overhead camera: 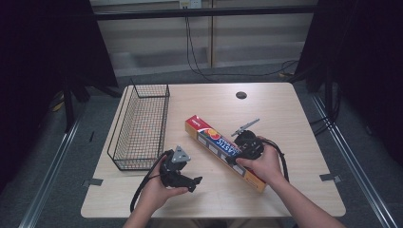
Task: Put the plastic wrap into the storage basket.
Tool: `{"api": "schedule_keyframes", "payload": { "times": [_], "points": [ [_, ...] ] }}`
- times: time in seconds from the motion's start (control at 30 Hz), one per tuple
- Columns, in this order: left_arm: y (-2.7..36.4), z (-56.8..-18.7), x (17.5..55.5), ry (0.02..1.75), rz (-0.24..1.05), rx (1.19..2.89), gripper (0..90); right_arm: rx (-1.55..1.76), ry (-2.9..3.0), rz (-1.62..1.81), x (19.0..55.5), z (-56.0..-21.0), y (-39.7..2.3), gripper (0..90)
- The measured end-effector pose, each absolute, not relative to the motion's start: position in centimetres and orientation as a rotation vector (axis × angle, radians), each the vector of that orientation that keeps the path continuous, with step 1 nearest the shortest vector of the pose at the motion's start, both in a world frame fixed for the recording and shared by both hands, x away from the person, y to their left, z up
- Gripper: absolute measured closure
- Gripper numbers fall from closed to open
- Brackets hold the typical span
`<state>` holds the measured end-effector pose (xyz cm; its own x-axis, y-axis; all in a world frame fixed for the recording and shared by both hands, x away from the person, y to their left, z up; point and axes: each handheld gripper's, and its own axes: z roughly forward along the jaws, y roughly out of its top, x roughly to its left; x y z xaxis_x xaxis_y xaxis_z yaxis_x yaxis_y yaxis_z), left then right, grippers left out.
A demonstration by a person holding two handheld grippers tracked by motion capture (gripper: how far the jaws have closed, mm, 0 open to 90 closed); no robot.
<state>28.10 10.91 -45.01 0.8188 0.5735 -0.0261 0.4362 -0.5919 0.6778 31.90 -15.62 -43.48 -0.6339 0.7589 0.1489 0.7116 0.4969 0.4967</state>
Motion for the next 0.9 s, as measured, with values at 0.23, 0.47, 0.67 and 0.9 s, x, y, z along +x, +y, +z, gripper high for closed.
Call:
{"api": "schedule_keyframes", "payload": {
  "times": [0.23, 0.47, 0.67, 0.9],
  "points": [
    [10.7, -43.5, 28.9, 0.716, 0.23, 2.292, 4.0, 1.24, 2.671, 0.858, 31.6, -42.3, -16.7, 44.2],
    [10.3, -41.3, 29.8, 0.631, 0.159, 2.296, 0.2, 1.132, 2.737, 0.852, 31.0, -41.6, -17.2, 44.2],
    [9.1, -39.0, 30.5, 0.527, 0.131, 2.302, 0.2, 1.067, 2.767, 0.891, 30.4, -40.7, -17.5, 44.1],
    [7.4, -36.8, 31.3, 0.415, 0.182, 2.329, 1.6, 1.01, 2.789, 0.91, 30.2, -40.0, -17.9, 44.1]
  ]
}}
